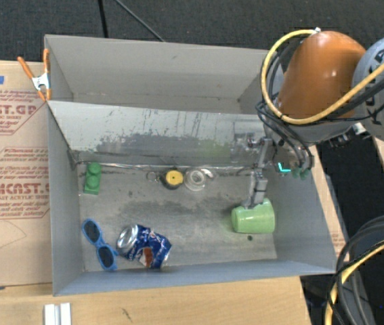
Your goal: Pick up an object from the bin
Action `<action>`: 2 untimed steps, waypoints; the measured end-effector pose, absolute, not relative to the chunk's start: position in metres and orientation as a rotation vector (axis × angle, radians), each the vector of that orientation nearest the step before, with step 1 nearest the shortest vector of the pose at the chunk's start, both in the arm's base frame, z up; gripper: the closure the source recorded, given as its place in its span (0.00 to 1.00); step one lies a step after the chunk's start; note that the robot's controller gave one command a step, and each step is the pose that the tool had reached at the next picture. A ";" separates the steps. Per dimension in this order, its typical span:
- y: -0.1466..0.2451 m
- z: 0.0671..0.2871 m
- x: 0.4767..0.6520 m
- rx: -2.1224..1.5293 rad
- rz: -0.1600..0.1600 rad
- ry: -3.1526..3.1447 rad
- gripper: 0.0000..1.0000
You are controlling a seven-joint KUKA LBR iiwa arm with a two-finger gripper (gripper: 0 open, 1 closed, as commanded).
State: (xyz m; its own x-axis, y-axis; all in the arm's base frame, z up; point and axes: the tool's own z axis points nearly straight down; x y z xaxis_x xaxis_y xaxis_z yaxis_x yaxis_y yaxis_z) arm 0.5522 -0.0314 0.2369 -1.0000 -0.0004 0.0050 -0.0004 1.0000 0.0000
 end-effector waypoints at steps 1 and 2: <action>-0.113 0.065 0.511 0.103 -0.001 -3.132 0.00; -0.111 0.101 0.510 -0.014 -0.001 -3.145 0.00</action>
Offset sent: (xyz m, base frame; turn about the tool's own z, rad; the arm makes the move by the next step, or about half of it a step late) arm -0.0387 -0.0807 -0.1669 -0.0684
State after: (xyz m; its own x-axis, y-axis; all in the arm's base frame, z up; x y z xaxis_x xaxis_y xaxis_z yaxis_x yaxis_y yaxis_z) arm 0.5100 -0.1108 0.1007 -1.0000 0.0086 -0.0034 0.0086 1.0000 0.0006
